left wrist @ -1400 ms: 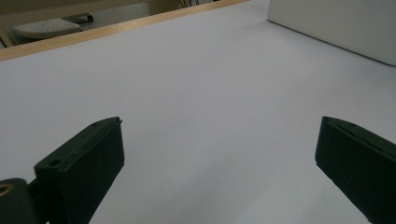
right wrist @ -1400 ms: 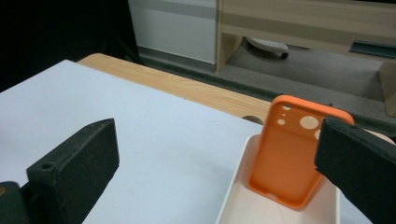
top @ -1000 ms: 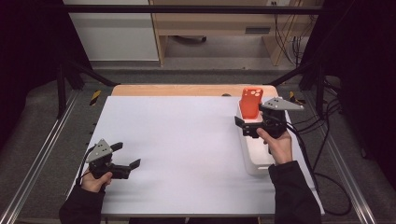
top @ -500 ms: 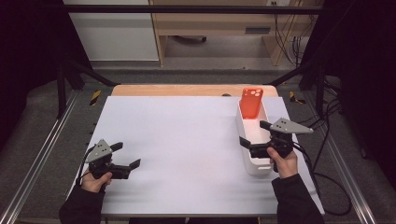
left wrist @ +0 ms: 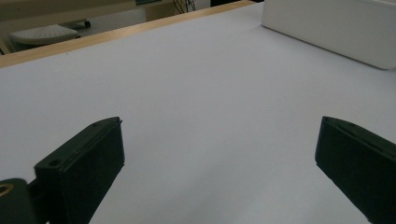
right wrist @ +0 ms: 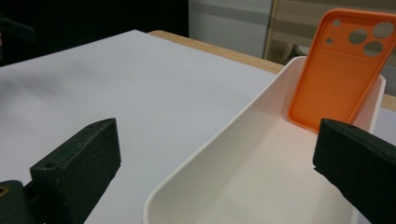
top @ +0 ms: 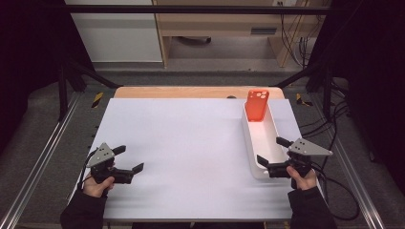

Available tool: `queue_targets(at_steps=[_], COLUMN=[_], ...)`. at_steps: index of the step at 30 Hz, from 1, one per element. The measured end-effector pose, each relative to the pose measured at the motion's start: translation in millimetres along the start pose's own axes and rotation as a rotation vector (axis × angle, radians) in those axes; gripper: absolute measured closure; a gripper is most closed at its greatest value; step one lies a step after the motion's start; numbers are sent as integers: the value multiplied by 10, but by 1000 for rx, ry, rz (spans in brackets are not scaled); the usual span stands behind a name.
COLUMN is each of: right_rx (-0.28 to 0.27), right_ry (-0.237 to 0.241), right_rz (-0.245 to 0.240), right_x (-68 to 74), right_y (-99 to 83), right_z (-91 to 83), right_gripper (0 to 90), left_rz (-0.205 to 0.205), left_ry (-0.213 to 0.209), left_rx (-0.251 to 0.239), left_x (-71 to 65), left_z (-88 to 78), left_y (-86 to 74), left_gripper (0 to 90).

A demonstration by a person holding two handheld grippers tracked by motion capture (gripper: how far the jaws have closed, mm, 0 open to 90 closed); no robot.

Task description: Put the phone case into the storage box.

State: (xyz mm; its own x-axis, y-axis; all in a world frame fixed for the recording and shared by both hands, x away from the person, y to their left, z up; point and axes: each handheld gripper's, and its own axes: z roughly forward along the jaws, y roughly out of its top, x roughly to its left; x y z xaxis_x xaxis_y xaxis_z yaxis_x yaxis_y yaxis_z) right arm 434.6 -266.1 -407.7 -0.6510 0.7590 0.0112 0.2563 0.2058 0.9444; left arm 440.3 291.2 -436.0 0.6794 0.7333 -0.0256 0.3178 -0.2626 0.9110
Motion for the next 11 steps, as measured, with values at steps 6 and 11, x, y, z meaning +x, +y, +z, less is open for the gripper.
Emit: queue_targets(at_steps=[6, 11], right_rx=[-4, -10], right_ry=[6, 10], right_rz=[2, 18], right_x=[-34, -51], right_y=[-122, -165], right_z=[-96, -135], right_gripper=[14, 14], left_rz=[0, 6], left_ry=[-2, -3], left_rx=[-3, 2], left_x=[0, -8], left_z=[-4, 8], left_y=[-1, 2], left_gripper=[9, 9])
